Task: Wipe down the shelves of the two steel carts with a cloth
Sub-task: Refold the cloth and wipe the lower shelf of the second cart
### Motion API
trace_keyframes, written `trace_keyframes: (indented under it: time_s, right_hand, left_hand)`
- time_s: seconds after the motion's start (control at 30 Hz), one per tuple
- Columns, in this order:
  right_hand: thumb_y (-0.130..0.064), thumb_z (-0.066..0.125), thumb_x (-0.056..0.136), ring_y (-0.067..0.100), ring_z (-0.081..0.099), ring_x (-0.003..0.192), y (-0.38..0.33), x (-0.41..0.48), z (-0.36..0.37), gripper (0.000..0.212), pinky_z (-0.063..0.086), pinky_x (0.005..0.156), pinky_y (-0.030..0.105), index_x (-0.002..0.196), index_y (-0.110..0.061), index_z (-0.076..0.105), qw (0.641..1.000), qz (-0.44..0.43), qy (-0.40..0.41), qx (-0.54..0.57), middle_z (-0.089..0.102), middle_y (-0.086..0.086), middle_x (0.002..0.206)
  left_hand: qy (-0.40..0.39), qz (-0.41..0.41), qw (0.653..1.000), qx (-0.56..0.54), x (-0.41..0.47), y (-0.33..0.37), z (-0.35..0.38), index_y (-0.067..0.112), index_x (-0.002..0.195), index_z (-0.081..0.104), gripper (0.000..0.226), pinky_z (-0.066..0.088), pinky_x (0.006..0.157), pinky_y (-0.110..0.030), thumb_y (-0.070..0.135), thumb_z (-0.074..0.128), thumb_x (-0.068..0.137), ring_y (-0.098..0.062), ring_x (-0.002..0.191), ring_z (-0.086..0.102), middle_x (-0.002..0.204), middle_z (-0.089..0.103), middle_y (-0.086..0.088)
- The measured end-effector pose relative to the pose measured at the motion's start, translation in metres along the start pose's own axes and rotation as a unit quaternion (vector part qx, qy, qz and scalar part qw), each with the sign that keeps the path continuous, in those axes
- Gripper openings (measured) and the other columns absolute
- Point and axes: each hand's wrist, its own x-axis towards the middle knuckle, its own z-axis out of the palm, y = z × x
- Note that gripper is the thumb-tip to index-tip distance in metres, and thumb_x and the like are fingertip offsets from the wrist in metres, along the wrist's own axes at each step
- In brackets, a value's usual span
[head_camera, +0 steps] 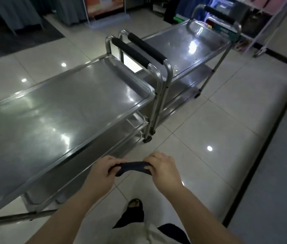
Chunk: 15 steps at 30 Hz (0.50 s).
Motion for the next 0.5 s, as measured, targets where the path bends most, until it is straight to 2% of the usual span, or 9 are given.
trace_keyframes:
  time_s: [0.13, 0.2, 0.33, 0.5]
  right_hand:
    - [-0.009, 0.056, 0.093, 0.023, 0.054, 0.101, 0.024, 0.045, -0.020, 0.024, 0.034, 0.084, 0.031, 0.111, -0.018, 0.071, 1.000, -0.001, 0.008, 0.016, 0.062, 0.002, 0.108]
    - [-0.012, 0.057, 0.093, 0.023, 0.055, 0.097, 0.032, 0.071, -0.027, 0.021, 0.039, 0.085, 0.036, 0.107, -0.018, 0.071, 0.999, -0.023, 0.008, 0.027, 0.062, 0.001, 0.103]
    - [-0.012, 0.058, 0.093, 0.022, 0.054, 0.092, 0.053, 0.122, -0.026, 0.019, 0.045, 0.083, 0.043, 0.106, -0.016, 0.071, 0.995, -0.081, -0.034, 0.037, 0.061, 0.002, 0.101]
    - [-0.012, 0.063, 0.091, 0.029, 0.057, 0.086, 0.087, 0.163, -0.002, 0.016, 0.047, 0.076, 0.048, 0.105, -0.012, 0.072, 0.976, -0.179, -0.118, 0.030, 0.063, 0.006, 0.096]
  left_hand:
    - [0.039, -0.007, 0.999, 0.007, 0.041, 0.005, 0.004, 0.043, 0.106, 0.063, 0.047, 0.038, 0.080, -0.006, 0.000, 0.062, 0.087, 0.003, 0.094, 0.056, 0.097, 0.056, 0.026]
    - [0.080, -0.023, 0.996, 0.013, 0.060, 0.004, 0.007, 0.038, 0.105, 0.067, 0.042, 0.040, 0.081, -0.011, 0.001, 0.062, 0.086, 0.001, 0.093, 0.056, 0.096, 0.057, 0.026]
    - [0.152, -0.079, 0.985, 0.006, 0.084, 0.000, 0.018, 0.028, 0.105, 0.072, 0.033, 0.044, 0.081, -0.023, 0.002, 0.061, 0.088, -0.005, 0.091, 0.057, 0.095, 0.059, 0.015]
    - [0.223, -0.176, 0.959, 0.020, 0.089, -0.008, 0.053, 0.020, 0.105, 0.072, 0.028, 0.042, 0.079, -0.022, 0.001, 0.064, 0.086, -0.010, 0.088, 0.056, 0.091, 0.058, 0.010]
